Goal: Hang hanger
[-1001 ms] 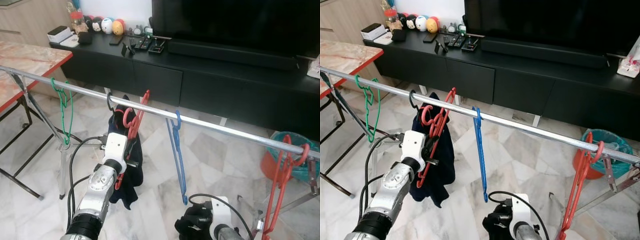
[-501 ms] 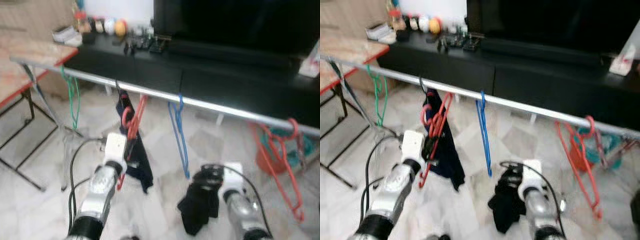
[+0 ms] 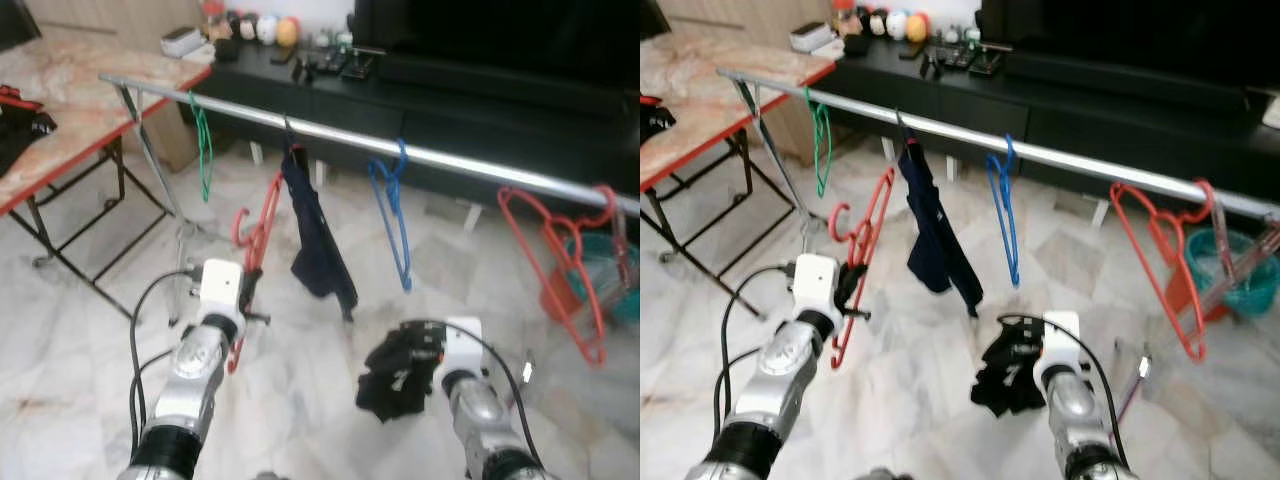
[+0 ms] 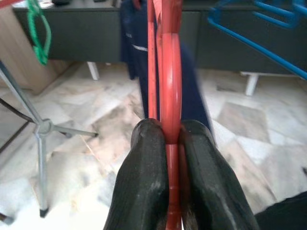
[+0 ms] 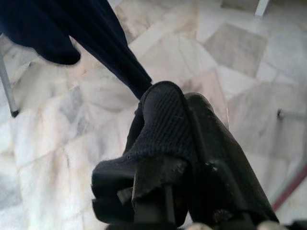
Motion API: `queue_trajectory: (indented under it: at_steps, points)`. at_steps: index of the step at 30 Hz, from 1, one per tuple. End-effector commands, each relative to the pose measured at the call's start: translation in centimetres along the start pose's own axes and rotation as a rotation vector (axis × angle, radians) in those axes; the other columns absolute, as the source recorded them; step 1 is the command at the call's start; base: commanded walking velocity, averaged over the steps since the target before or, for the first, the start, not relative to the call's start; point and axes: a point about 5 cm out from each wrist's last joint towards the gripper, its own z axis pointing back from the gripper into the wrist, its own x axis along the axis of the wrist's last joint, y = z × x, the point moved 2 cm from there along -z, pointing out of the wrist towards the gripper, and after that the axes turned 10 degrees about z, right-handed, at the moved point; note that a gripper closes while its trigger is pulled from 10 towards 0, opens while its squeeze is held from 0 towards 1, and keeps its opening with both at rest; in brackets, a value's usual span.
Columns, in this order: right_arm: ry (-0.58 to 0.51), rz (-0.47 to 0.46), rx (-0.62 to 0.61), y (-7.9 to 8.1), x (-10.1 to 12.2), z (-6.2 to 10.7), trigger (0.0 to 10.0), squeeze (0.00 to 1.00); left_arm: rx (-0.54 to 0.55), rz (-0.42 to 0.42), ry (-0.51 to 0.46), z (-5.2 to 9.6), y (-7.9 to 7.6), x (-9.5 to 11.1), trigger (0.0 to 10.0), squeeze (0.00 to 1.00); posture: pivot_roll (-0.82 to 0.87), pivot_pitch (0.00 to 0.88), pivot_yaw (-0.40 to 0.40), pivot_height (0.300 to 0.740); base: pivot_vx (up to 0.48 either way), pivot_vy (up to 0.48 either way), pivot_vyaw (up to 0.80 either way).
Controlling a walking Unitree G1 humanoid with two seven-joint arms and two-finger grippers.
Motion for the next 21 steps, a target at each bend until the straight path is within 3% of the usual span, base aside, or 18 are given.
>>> queue_trajectory:
  at_steps: [1,5,12,17,21]
  points:
    - [-0.009,-0.008,-0.012,-0.36,0.07,0.05,10.0,0.00,-0.001,0.006,0.001,0.05,-0.16,0.02,10.0,0.00,-0.09,0.059,0.033,0.740,-0.326,0.000,0.00]
    - [-0.010,-0.010,-0.015,-0.42,0.18,0.00,10.0,0.00,0.009,0.012,0.002,0.05,0.02,-0.04,10.0,0.00,-0.09,0.061,0.031,0.740,-0.308,0.000,0.00]
    - [-0.002,-0.026,-0.035,-0.67,0.17,-0.04,10.0,0.00,0.055,0.069,0.005,0.01,0.48,-0.32,10.0,0.00,-0.09,0.054,0.028,0.740,0.000,0.000,0.00]
    - [0.010,-0.053,-0.043,-0.76,0.09,-0.08,10.0,0.00,0.074,0.089,0.009,-0.01,0.76,-0.39,10.0,0.00,-0.09,0.047,0.026,0.740,0.000,0.415,-0.66]
    - [-0.002,-0.053,-0.037,-0.52,0.19,-0.08,10.0,0.00,0.076,0.084,0.011,0.01,0.84,-0.41,10.0,0.00,-0.08,0.043,0.028,0.740,0.000,0.480,0.00]
